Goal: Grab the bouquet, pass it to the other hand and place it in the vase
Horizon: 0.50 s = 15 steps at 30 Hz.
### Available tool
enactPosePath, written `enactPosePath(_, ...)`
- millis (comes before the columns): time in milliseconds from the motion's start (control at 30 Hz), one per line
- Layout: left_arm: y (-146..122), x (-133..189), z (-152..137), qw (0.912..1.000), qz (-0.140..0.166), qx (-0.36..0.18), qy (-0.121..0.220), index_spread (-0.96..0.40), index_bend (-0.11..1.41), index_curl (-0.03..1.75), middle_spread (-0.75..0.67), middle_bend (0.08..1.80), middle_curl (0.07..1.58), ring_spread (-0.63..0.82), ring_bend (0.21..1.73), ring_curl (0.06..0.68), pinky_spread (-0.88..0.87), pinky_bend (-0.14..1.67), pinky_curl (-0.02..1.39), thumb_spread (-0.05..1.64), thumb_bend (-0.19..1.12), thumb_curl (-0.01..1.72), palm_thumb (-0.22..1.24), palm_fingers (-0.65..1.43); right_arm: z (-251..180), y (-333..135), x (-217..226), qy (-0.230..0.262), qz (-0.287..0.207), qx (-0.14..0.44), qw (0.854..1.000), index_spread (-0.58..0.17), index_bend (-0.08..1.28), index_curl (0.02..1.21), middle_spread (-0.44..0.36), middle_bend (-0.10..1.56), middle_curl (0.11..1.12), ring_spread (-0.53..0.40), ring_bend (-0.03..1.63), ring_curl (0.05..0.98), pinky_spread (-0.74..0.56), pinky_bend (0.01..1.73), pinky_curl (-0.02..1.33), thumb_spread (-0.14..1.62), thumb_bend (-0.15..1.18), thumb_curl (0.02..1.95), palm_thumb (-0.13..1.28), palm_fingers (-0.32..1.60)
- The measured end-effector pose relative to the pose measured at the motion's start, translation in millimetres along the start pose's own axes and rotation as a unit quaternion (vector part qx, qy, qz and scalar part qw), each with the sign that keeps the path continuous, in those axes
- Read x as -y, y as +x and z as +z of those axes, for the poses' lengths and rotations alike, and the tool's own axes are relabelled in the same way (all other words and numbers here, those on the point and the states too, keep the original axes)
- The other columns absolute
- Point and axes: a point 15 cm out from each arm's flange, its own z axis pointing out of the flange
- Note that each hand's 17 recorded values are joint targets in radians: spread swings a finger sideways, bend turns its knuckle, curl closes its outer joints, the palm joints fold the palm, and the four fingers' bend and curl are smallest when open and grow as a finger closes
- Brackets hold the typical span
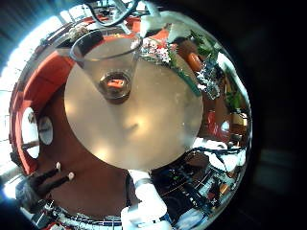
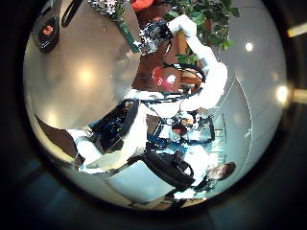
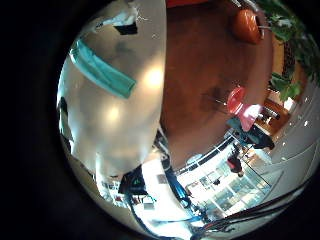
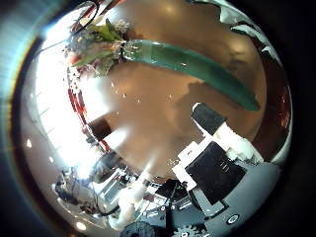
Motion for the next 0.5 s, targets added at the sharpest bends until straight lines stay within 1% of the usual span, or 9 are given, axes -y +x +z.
enactPosePath(133, 0, 0, -1, 1.0000, 0.000, 0.000, 0.001, 0.11, 0.18, 0.35, 0.36, 0.20, 0.37, 0.54, 0.49, 0.192, 0.51, 0.19, 0.28, 1.13, -0.02, 0.32, 0.32, 0.18, 3, -2, 12, 0.017, 0.010, -0.001, 1.000, -0.158, 0.19, 0.44, -0.026, 0.57, 0.50, -0.127, 0.92, 0.368, 0.00, 0.70, 0.43, 0.98, -0.03, 0.50, 0.69, 0.35)
enactPosePath(333, 0, -2, -2, 1.0000, -0.001, 0.001, 0.002, 0.11, 0.18, 0.35, 0.36, 0.20, 0.37, 0.54, 0.49, 0.193, 0.51, 0.19, 0.28, 1.13, -0.02, 0.32, 0.32, 0.18, 19, 4, 13, 0.000, 0.015, -0.021, 1.000, -0.160, 0.19, 0.44, -0.037, 0.58, 0.51, -0.143, 0.95, 0.372, -0.01, 0.70, 0.41, 0.99, -0.03, 0.49, 0.68, 0.36)
enactPosePath(500, -1, -2, -3, 1.0000, -0.002, 0.002, 0.003, 0.11, 0.18, 0.35, 0.36, 0.20, 0.37, 0.54, 0.49, 0.194, 0.51, 0.19, 0.28, 1.13, -0.02, 0.32, 0.33, 0.18, 31, 5, 15, -0.011, 0.018, -0.024, 0.999, -0.165, 0.19, 0.44, -0.050, 0.59, 0.52, -0.148, 0.97, 0.377, -0.04, 0.71, 0.40, 1.00, -0.03, 0.48, 0.68, 0.38)
